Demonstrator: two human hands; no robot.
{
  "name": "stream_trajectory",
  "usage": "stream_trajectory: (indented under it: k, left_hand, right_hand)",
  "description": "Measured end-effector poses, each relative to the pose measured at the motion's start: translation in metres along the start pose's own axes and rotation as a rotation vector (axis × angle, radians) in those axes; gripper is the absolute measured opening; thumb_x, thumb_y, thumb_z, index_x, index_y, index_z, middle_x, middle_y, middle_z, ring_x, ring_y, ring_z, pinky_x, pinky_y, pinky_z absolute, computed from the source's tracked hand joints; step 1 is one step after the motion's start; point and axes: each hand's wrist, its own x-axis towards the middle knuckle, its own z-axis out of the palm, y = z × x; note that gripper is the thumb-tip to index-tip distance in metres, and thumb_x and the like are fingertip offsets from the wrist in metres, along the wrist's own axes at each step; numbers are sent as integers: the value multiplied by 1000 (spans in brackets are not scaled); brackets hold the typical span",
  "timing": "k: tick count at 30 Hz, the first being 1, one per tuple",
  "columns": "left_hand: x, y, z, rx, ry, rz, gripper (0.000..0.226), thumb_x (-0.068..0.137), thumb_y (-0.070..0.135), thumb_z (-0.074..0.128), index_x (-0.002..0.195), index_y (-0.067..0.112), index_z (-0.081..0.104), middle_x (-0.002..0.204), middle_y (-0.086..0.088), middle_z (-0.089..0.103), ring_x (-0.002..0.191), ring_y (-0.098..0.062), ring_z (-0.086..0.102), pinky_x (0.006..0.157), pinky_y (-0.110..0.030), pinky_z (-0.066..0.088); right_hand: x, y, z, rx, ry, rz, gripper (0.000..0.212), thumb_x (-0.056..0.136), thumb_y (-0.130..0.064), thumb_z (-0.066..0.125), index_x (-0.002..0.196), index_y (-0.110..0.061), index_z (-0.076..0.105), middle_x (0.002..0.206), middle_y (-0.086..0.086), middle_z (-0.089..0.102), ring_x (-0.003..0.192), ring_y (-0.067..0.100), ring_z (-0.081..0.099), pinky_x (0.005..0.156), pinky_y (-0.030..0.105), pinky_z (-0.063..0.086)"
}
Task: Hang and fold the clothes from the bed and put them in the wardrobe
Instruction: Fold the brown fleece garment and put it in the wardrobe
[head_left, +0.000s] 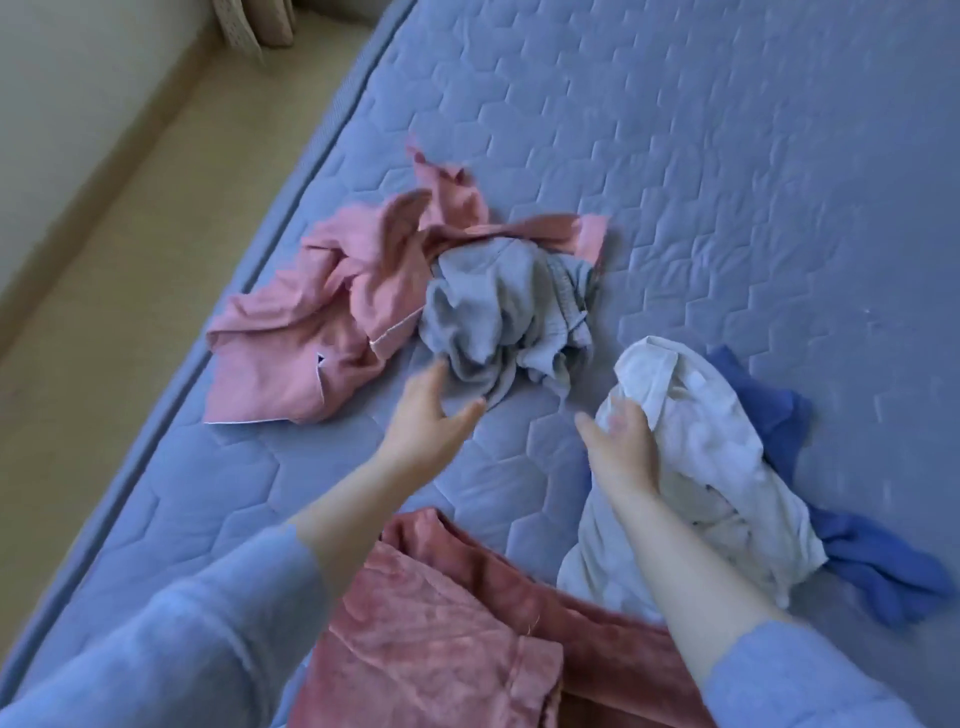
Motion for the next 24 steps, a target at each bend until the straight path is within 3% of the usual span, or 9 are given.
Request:
stream_trajectory:
  k: [2, 4, 7, 10, 13, 15, 17, 20, 24]
  left_hand:
    - [-11, -8, 26, -8, -118, -92, 48, 89, 28, 65, 132, 15, 51, 129, 0, 56, 116, -15, 57, 83, -27, 52]
    - [-17, -14, 51, 25, -193, -120, 42, 89, 30, 64, 128, 18, 54, 125, 3, 59, 104, -9, 60, 79, -21, 50]
    - [-24, -17, 88, 75, -258, -149, 37, 87, 27, 66, 122, 17, 58, 118, 4, 64, 90, -6, 59, 65, -6, 41]
    - [-34, -23, 126, 56, -342, -263, 42, 86, 27, 67, 124, 12, 56, 118, -3, 64, 96, -20, 63, 79, -21, 53]
    - [-43, -27, 158, 29, -356, -373, 52, 85, 30, 70, 129, 9, 53, 117, -6, 63, 100, -28, 64, 88, -41, 55]
    - [-45, -26, 172, -38, -334, -418, 59, 82, 32, 74, 132, 10, 49, 109, -1, 64, 87, -21, 66, 83, -38, 58]
    - [-45, -22, 184, -109, -360, -493, 61, 79, 34, 77, 129, 17, 47, 103, 1, 64, 81, -16, 66, 73, -32, 60]
    - [-48, -11, 195, 48, -484, -461, 31, 79, 32, 76, 97, 19, 54, 78, 1, 60, 57, -10, 59, 51, -15, 51]
    - [-29, 19, 188, 125, -402, -231, 22, 91, 17, 59, 72, 7, 54, 61, -3, 54, 53, -15, 57, 62, -30, 54]
  right_hand:
    - [-13, 36, -15, -201, 122, 2, 53, 84, -24, 68, 132, -10, 51, 131, 15, 55, 122, 31, 49, 98, 37, 39]
    - [-21, 69, -32, -435, 221, 42, 70, 75, -31, 75, 135, -11, 46, 138, 18, 47, 128, 37, 41, 98, 46, 40]
    - [-25, 109, -53, -537, 117, 330, 125, 61, -54, 82, 153, -25, 3, 161, 12, -1, 145, 40, 11, 107, 59, 30]
    - [-19, 135, -64, -441, -11, 477, 142, 57, -57, 84, 150, -33, -20, 158, 17, -19, 146, 40, 12, 107, 50, 34]
    - [-9, 149, -64, -300, 37, 377, 122, 65, -37, 87, 151, -30, 2, 154, 23, 13, 126, 35, 41, 88, 37, 44]
    - [1, 155, -66, -244, 73, 350, 89, 72, -24, 82, 140, -23, 25, 136, 17, 43, 91, 27, 53, 69, 29, 42]
    - [13, 157, -69, -201, 52, 356, 56, 79, -16, 74, 125, -16, 42, 118, 12, 58, 84, 26, 58, 60, 26, 41]
    - [24, 153, -76, -31, 37, 298, 20, 85, -11, 65, 101, -19, 59, 93, -2, 65, 89, 22, 65, 61, 23, 44]
    - [31, 118, -88, 249, 128, 235, 40, 82, -13, 70, 121, -13, 58, 111, 2, 66, 103, 23, 63, 89, 35, 53]
